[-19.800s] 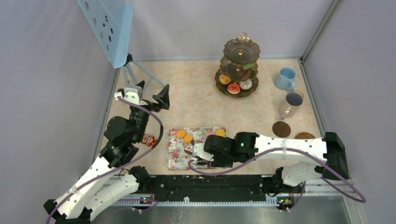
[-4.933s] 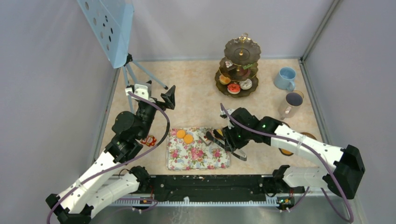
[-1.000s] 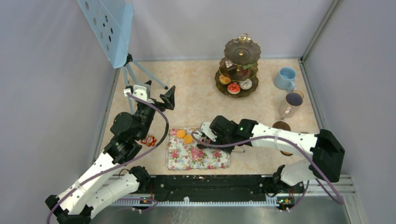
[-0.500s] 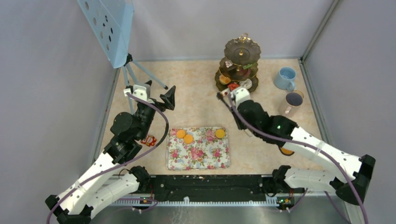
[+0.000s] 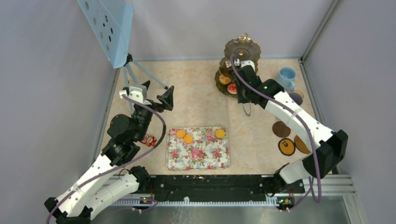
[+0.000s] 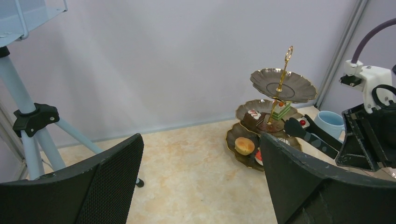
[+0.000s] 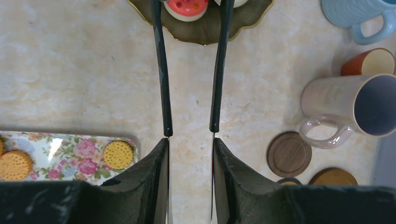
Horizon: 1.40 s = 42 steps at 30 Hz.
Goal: Serve the afternoon tea
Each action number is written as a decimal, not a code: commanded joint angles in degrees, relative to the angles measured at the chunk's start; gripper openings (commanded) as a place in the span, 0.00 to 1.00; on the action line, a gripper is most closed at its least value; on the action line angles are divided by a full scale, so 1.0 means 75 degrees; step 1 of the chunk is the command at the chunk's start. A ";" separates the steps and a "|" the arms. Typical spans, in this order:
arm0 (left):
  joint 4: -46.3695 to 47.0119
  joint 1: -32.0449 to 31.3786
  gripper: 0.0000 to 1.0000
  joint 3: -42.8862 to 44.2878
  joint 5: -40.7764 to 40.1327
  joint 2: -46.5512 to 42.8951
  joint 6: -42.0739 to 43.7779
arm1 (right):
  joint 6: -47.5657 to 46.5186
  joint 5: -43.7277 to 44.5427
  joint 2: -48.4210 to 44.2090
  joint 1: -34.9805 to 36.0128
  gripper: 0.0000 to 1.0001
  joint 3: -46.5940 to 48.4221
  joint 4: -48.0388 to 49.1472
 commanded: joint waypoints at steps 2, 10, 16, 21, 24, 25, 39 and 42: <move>0.0237 0.0025 0.99 0.0088 0.0081 -0.0090 -0.0070 | -0.0342 -0.0390 0.0343 -0.0360 0.28 0.0694 -0.0213; 0.0249 0.0028 0.99 0.0091 0.0032 -0.0076 -0.0046 | -0.0586 -0.0364 0.1074 -0.0720 0.30 0.1022 0.0033; 0.0260 0.0028 0.99 0.0077 0.0042 -0.0107 -0.0056 | -0.0671 -0.0334 0.1266 -0.0851 0.31 0.1199 0.0299; 0.0277 0.0028 0.99 0.0059 0.0037 -0.0129 -0.0040 | -0.0756 -0.0307 0.1331 -0.0851 0.32 0.1348 0.0197; 0.0284 0.0025 0.99 0.0058 0.0065 -0.0118 -0.0056 | -0.0815 -0.0271 0.1399 -0.0851 0.32 0.1445 0.0194; 0.0284 0.0028 0.99 0.0048 0.0077 -0.0112 -0.0058 | -0.0849 -0.0238 0.1447 -0.0849 0.34 0.1457 0.0205; 0.0258 0.0028 0.99 0.0061 0.0053 -0.0110 -0.0049 | -0.1242 0.0134 0.1877 -0.0873 0.46 0.1540 0.0381; 0.0257 0.0028 0.99 0.0060 0.0047 -0.0136 -0.0057 | -0.1316 0.0216 0.1747 -0.0874 0.49 0.1419 0.0435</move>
